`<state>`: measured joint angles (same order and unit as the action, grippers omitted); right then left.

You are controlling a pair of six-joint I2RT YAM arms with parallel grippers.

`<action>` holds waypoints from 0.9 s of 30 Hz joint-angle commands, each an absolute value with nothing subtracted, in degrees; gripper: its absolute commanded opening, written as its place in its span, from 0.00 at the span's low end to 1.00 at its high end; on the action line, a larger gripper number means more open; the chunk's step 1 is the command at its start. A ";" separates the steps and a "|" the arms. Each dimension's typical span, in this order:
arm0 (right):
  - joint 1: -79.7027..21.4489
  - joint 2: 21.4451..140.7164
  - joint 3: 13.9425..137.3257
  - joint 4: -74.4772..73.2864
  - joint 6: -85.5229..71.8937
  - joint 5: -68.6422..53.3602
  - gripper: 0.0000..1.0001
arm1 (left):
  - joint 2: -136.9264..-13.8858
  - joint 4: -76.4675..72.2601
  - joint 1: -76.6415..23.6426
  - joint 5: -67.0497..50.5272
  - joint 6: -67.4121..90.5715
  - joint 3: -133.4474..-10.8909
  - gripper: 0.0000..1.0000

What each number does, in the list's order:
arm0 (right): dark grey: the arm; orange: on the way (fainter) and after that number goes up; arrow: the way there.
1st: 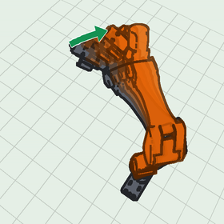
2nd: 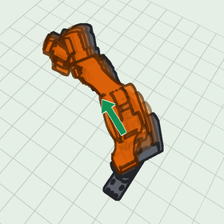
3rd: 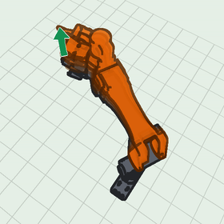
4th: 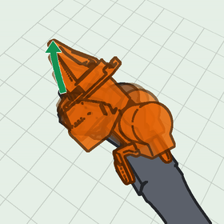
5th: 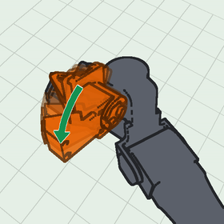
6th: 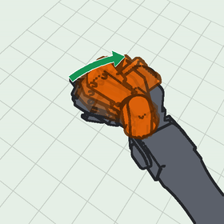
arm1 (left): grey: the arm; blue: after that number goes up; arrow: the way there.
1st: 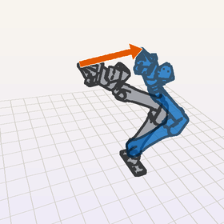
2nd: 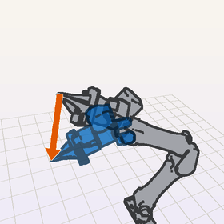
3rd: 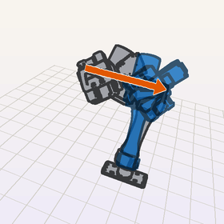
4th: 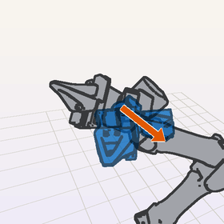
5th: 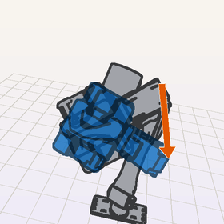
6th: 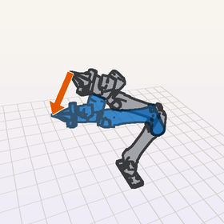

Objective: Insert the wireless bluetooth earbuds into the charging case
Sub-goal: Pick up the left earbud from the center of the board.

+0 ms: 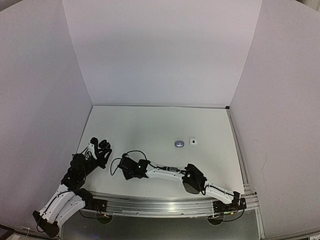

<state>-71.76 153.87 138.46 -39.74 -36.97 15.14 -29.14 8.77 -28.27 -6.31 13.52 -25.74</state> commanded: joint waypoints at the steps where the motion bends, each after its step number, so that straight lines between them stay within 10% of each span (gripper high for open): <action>1: -71.54 156.48 140.44 -42.52 -36.03 17.72 0.36 | -28.50 5.85 -28.03 -7.32 13.94 -25.59 0.00; 27: -71.54 153.29 138.25 -44.16 -36.96 16.96 0.24 | -27.95 5.87 -27.99 -8.04 14.15 -25.53 0.00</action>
<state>-71.68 155.39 140.41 -39.53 -36.03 16.67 -28.45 8.49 -28.27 -7.40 13.58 -25.71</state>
